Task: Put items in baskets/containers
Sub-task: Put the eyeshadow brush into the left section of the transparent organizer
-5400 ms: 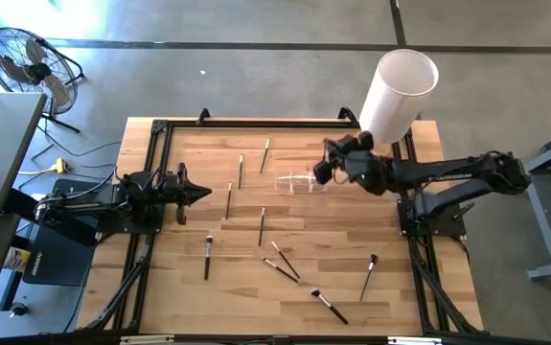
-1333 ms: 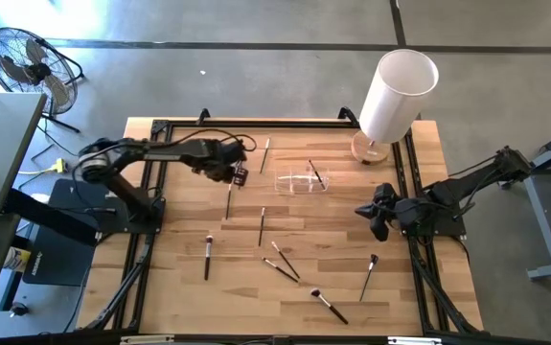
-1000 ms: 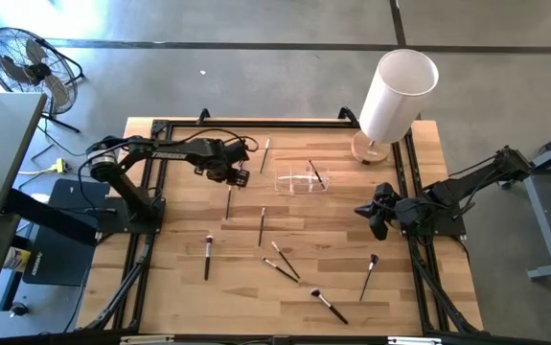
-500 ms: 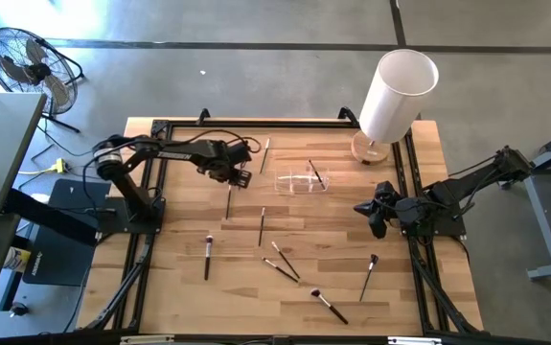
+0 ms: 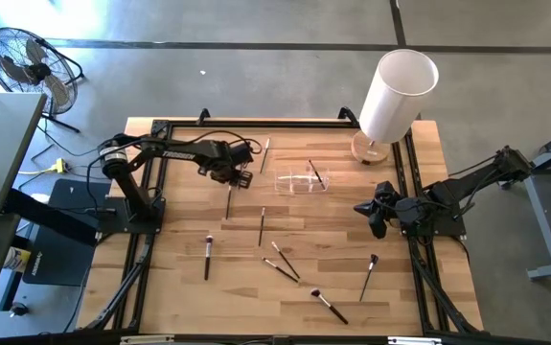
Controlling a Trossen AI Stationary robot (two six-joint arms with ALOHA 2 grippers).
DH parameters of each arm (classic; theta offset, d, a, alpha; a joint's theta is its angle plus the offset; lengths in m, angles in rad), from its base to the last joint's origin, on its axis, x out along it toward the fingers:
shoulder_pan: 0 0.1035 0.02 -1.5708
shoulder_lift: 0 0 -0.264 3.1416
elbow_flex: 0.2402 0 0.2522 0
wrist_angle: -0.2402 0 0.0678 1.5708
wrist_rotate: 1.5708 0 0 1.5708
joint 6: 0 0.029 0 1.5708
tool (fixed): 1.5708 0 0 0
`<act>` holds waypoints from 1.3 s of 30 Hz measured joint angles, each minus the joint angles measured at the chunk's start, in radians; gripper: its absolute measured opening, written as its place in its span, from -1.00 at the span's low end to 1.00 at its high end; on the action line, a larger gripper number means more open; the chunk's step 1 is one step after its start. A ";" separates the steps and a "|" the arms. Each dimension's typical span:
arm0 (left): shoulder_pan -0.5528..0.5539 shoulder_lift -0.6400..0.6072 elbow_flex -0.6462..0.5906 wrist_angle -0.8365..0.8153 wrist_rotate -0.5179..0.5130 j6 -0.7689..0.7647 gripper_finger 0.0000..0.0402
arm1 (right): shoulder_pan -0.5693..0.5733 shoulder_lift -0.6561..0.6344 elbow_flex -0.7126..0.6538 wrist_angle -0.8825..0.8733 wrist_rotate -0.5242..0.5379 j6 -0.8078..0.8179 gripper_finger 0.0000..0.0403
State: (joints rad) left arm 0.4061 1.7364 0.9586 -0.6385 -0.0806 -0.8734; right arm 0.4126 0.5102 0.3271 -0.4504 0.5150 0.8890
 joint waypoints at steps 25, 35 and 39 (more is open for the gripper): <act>-0.190 -0.314 0.091 0.043 -0.204 -0.081 -1.00 | 0.000 0.000 0.000 0.003 -0.005 -0.086 -0.99; -0.236 -0.278 0.150 0.497 -0.293 0.065 -1.00 | 0.000 0.000 0.000 0.011 0.001 -0.131 -0.99; -0.236 -0.258 0.162 0.567 -0.297 0.085 -1.00 | 0.000 0.000 0.000 0.012 -0.010 -0.131 -0.99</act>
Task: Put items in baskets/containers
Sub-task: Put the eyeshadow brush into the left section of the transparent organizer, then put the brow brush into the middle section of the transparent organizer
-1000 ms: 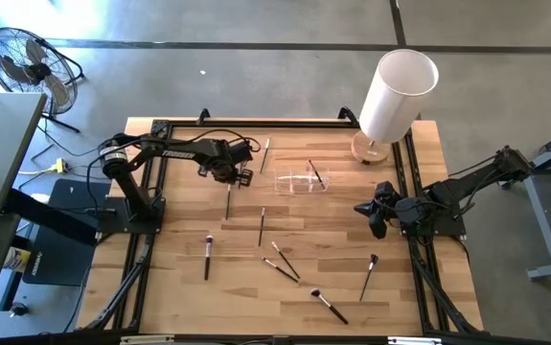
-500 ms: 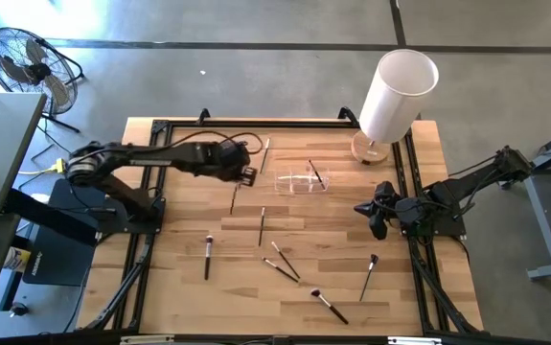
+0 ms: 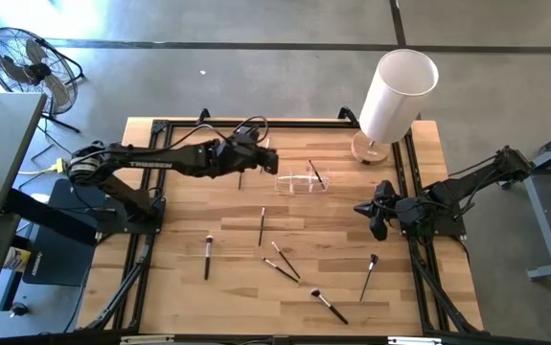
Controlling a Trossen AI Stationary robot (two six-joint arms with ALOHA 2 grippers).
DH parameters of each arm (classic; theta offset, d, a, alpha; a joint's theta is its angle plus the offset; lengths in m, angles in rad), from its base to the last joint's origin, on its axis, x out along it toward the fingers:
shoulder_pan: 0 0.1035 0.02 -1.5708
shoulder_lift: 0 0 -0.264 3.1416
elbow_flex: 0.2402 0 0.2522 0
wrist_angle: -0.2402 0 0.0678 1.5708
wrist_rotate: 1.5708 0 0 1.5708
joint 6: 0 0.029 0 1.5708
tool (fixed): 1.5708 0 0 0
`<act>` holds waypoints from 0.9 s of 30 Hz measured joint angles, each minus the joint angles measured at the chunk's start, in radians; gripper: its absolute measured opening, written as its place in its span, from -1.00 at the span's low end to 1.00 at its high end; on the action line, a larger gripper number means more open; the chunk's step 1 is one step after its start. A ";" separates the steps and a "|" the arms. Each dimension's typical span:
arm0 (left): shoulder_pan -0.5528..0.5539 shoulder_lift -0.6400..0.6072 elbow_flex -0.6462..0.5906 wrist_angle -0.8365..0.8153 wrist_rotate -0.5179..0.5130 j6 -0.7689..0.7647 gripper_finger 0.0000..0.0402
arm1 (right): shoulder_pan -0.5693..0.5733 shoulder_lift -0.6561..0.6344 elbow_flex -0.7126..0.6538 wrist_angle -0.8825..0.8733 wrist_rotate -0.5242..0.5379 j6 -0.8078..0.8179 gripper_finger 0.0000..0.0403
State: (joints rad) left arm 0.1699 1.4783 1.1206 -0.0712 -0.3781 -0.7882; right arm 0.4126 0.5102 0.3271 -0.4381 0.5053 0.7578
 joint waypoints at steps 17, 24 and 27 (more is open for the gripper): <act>0.000 0.042 -0.003 0.009 0.085 0.062 -1.00 | 0.000 0.000 0.000 0.002 -0.006 -0.008 -0.99; -0.021 0.046 -0.003 0.016 0.188 0.118 -0.99 | 0.000 0.000 0.000 0.002 -0.007 -0.007 -0.99; -0.058 0.038 -0.004 0.008 0.217 0.147 -0.99 | 0.000 0.000 0.000 0.002 -0.008 -0.008 -0.99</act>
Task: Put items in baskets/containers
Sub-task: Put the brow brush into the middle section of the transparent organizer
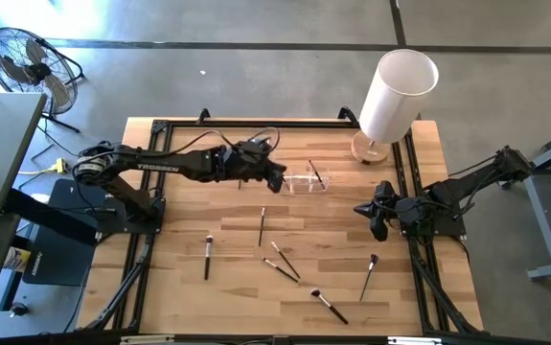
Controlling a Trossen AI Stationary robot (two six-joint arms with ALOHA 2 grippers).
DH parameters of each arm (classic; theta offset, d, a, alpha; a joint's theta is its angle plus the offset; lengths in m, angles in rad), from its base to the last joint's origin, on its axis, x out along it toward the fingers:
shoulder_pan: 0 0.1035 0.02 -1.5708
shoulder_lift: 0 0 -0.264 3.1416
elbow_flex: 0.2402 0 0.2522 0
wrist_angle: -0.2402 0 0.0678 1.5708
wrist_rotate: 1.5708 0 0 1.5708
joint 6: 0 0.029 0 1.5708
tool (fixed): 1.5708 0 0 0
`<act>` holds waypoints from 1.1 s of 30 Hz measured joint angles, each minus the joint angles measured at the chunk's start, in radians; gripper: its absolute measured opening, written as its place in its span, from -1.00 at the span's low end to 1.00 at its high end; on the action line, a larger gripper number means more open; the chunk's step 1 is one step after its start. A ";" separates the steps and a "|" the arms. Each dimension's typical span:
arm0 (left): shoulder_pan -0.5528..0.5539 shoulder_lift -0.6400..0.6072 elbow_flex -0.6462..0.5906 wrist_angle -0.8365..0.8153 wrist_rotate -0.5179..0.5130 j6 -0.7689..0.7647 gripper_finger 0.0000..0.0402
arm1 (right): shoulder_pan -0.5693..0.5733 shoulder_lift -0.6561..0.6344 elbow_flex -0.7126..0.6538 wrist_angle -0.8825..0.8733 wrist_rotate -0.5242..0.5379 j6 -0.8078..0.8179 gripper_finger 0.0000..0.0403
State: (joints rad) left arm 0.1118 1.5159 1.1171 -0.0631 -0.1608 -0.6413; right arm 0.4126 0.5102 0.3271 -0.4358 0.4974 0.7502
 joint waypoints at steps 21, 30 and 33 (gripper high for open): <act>-0.277 -0.067 -0.038 -0.542 -0.262 0.071 -1.00 | -0.001 0.442 0.259 0.021 0.071 0.176 -1.00; -0.278 -0.419 -0.366 -0.415 -0.136 0.144 -1.00 | 0.015 0.837 0.666 -0.605 -0.155 0.753 -1.00; -0.276 -0.564 -0.455 -0.400 -0.115 0.150 -1.00 | 0.046 0.917 0.712 -0.720 -0.265 1.005 -0.98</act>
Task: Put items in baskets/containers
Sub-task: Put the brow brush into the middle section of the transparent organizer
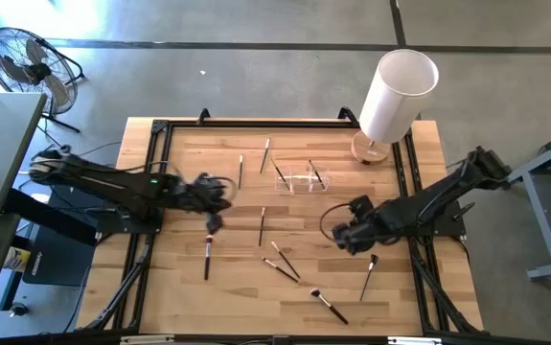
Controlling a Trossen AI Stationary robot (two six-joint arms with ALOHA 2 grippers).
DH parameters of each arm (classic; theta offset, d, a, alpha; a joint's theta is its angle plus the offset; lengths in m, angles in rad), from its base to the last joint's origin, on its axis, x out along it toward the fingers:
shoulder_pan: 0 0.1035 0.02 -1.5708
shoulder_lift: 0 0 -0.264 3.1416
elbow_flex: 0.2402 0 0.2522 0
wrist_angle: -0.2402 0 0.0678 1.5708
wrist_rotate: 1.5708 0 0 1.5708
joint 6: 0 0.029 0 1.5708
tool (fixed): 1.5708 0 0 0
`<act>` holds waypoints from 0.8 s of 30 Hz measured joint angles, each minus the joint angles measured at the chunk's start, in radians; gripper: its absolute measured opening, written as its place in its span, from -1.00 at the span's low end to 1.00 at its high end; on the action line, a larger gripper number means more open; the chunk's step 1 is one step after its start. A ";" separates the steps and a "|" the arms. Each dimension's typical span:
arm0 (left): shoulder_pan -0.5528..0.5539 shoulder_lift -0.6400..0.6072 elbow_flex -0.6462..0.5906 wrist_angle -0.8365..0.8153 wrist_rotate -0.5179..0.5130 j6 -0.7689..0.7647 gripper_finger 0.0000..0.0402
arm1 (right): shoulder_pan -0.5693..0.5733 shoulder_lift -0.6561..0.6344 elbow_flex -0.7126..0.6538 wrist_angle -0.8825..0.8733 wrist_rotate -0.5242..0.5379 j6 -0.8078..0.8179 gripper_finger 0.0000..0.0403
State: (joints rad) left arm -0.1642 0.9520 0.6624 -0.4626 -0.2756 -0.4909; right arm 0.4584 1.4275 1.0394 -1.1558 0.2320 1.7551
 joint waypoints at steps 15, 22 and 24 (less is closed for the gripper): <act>0.000 -0.372 -0.119 -0.043 0.039 -0.003 -1.00 | 0.102 0.073 -0.198 0.185 -0.355 0.414 -0.34; 0.000 -0.379 -0.119 -0.073 0.044 -0.011 -1.00 | 0.102 0.073 -0.343 0.401 -0.411 0.474 -0.15; 0.000 -0.379 -0.119 -0.073 0.044 -0.011 -1.00 | 0.099 0.069 -0.370 0.441 -0.417 0.484 -0.15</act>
State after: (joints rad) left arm -0.1642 0.5732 0.5438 -0.5358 -0.2317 -0.5014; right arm 0.5571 1.4967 0.6690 -0.7147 -0.1845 2.2393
